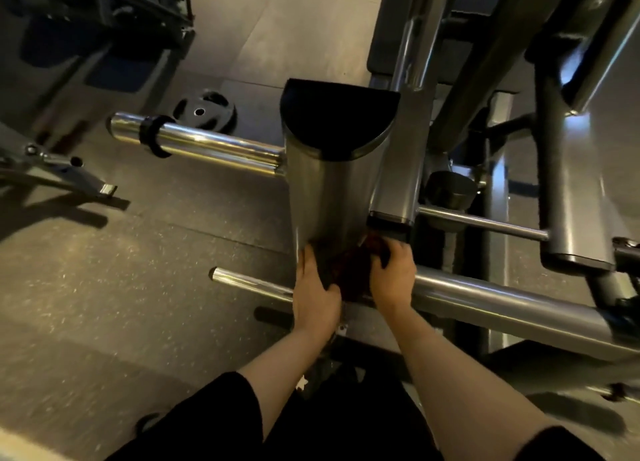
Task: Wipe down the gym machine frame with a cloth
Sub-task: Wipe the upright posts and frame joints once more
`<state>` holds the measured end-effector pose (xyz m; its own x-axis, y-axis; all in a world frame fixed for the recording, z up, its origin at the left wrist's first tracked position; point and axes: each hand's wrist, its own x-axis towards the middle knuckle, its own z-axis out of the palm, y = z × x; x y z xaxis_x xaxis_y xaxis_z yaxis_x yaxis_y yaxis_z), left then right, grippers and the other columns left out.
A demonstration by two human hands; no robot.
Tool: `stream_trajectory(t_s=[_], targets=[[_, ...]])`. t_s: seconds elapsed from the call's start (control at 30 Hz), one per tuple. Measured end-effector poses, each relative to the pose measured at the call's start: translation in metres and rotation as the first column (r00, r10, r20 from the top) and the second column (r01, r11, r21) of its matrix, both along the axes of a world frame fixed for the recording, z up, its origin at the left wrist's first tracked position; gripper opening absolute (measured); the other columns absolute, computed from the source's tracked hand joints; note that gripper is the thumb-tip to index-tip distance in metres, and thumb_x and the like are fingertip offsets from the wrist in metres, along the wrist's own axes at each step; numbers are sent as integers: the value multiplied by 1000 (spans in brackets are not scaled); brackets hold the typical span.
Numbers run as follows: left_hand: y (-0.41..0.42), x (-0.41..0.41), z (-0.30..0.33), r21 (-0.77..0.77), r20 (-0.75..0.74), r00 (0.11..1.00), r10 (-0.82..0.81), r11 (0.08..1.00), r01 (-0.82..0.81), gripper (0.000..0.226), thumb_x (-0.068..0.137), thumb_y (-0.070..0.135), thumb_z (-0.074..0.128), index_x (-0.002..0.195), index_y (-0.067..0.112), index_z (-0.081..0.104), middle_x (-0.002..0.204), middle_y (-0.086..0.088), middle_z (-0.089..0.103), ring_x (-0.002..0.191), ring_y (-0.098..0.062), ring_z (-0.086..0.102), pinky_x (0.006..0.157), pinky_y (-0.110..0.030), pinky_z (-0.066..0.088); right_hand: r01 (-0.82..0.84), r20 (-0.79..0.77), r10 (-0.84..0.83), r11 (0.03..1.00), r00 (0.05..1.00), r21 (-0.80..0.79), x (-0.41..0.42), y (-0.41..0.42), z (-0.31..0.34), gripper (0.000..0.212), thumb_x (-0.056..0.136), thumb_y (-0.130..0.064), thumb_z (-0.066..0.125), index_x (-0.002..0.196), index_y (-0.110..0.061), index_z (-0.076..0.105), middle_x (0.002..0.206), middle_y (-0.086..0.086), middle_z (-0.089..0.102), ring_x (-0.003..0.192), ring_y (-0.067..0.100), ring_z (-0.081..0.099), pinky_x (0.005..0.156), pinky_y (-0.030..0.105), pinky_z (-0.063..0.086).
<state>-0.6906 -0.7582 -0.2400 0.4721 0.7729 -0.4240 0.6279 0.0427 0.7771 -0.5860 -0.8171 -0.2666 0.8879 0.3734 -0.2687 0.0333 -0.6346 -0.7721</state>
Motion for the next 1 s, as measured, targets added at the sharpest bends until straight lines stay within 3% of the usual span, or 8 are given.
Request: stream_trajectory(t_s=[0.13,0.27,0.37,0.5,0.6,0.67,0.83,1.0], targets=[[-13,10,-10,-31,19,999,51,998,-50,76,90,7,54,151,35,20,148,4,41,136,-15,40,114,-45,35,-277,-10,278,954,960,-117,3,4,-1,28,90,-3,60,117,-11,63,128,7,57,121,22,52,108,32,38],[-31,21,-23,-86,-46,957,285,954,-289,46,93,9,53,136,24,48,133,-1,53,125,-19,51,107,-37,41,-500,-18,500,865,866,-30,-12,-18,-15,27,89,-3,62,109,-21,66,127,-3,58,124,12,48,111,31,38],[-61,30,-26,-325,-24,857,514,807,-493,33,99,24,49,131,31,53,122,6,57,112,-13,53,96,-31,40,-544,-160,570,820,806,180,-8,-40,-15,36,90,1,60,110,-28,61,120,-10,60,113,-2,52,105,19,42],[-92,39,-44,-490,-41,646,763,548,-678,32,96,16,54,127,23,59,111,-4,66,103,-21,62,93,-39,50,-699,-322,743,665,587,262,9,-67,-22,57,88,3,60,137,-24,49,136,-6,55,128,5,48,110,30,39],[-98,39,-59,-446,-85,422,903,344,-826,35,93,8,55,127,18,60,111,-10,67,102,-26,63,93,-44,52,-765,43,764,643,644,39,20,-72,-29,43,85,-3,64,126,-16,59,125,-1,60,119,10,51,104,37,46],[-92,38,-68,-435,-16,320,947,281,-856,39,94,9,56,131,21,58,119,-5,65,107,-22,62,98,-46,50,-741,265,751,653,605,-156,21,-69,-37,46,85,-10,64,130,-12,57,133,5,55,127,19,46,108,43,41],[-81,66,-89,-549,100,410,906,394,-737,25,98,11,51,112,29,61,108,4,66,102,-15,62,95,-37,50,-715,440,853,491,280,-497,20,-77,-90,49,81,-24,73,127,-10,62,154,21,30,146,36,22,118,48,19],[-80,59,-144,-735,-11,316,949,207,-645,26,99,13,48,122,18,61,107,-8,67,100,-27,63,88,-41,53,-684,527,814,530,244,-501,22,-81,-114,25,88,-22,66,107,-7,68,157,22,21,148,36,12,122,46,8]])
